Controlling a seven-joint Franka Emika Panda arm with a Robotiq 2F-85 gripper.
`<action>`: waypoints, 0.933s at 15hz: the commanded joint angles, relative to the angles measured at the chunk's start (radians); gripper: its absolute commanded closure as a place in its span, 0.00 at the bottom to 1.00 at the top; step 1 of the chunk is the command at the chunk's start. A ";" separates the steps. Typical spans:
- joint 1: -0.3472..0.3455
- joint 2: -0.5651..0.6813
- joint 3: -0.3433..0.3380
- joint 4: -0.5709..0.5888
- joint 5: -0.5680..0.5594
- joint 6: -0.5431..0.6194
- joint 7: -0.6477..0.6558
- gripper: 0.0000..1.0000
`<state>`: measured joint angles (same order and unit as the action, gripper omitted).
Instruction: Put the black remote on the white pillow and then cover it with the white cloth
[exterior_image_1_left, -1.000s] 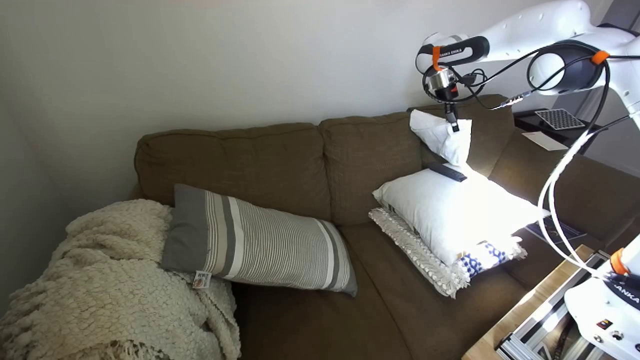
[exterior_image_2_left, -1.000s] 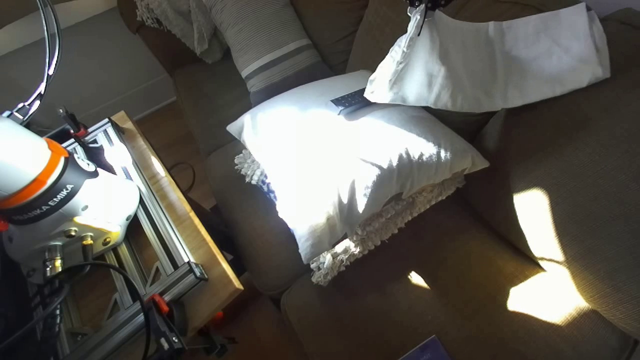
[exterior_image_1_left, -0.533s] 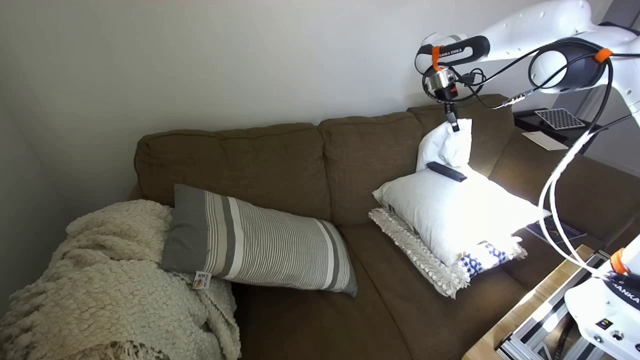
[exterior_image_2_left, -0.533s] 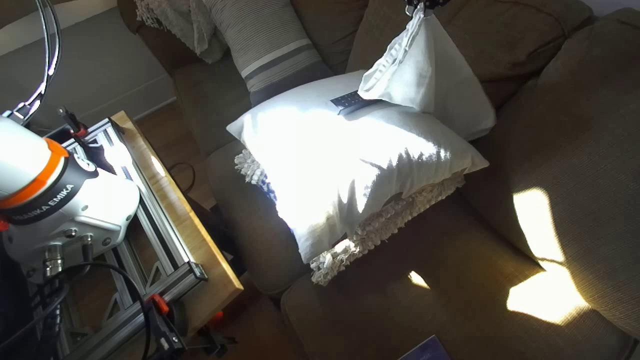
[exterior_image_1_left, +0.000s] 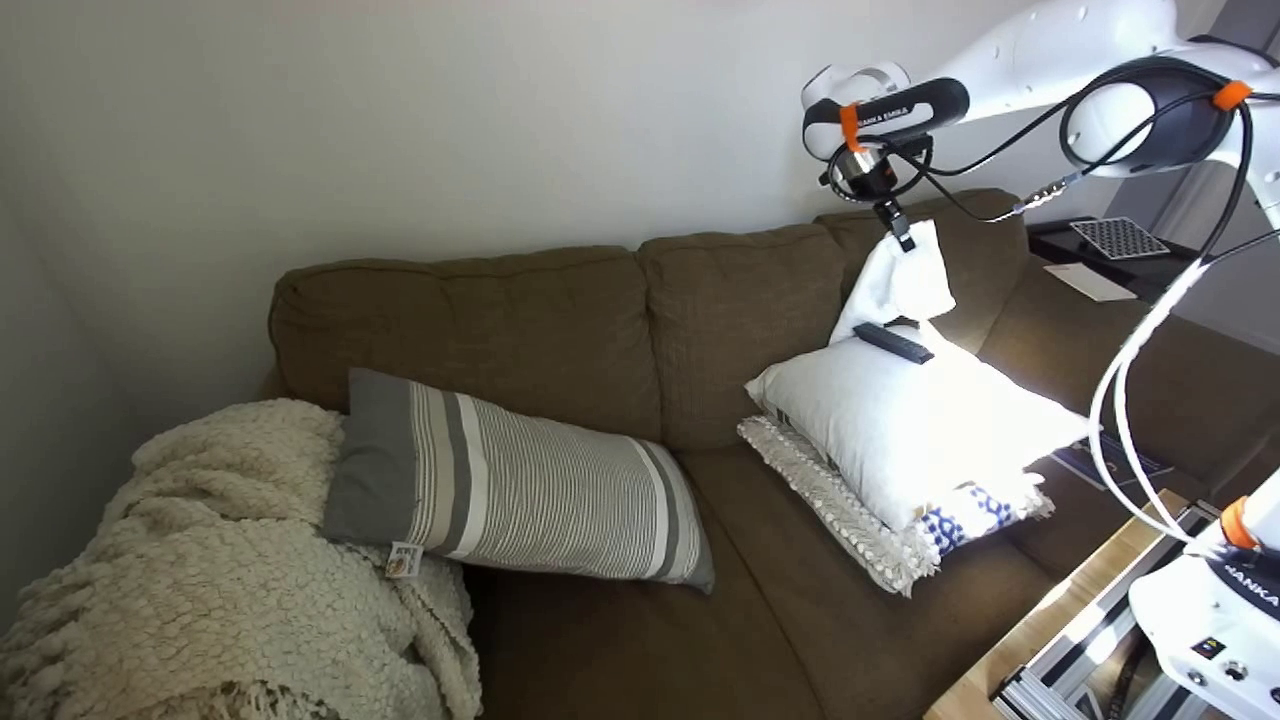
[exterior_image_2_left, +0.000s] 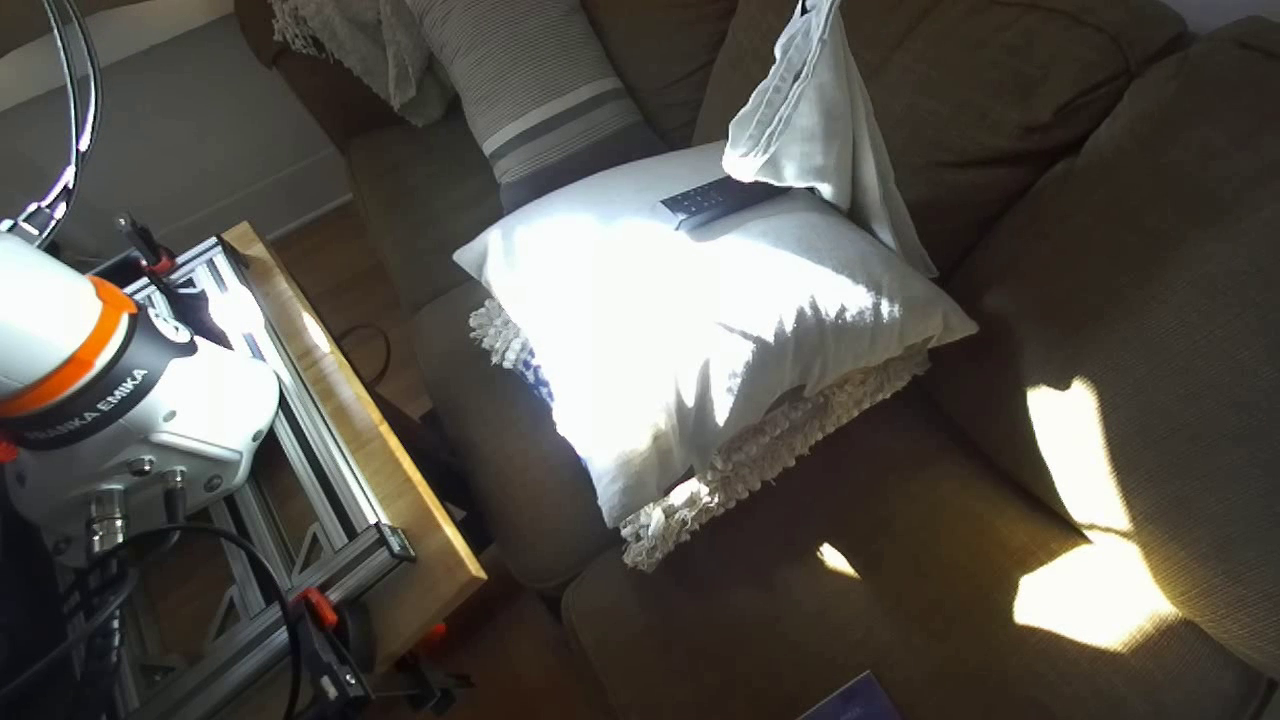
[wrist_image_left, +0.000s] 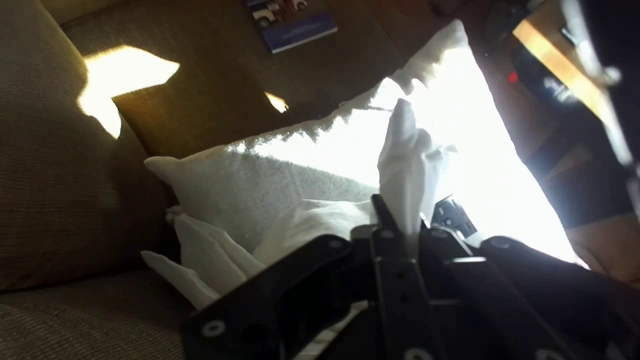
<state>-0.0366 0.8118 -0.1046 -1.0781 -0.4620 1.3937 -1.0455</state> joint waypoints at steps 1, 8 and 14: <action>0.014 -0.087 0.004 -0.068 -0.124 -0.003 -0.152 0.99; 0.002 -0.210 0.001 -0.097 -0.278 -0.003 -0.342 0.99; -0.018 -0.295 0.004 -0.108 -0.287 -0.028 -0.412 0.99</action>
<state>-0.0401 0.5812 -0.1126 -1.1258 -0.7304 1.3867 -1.4240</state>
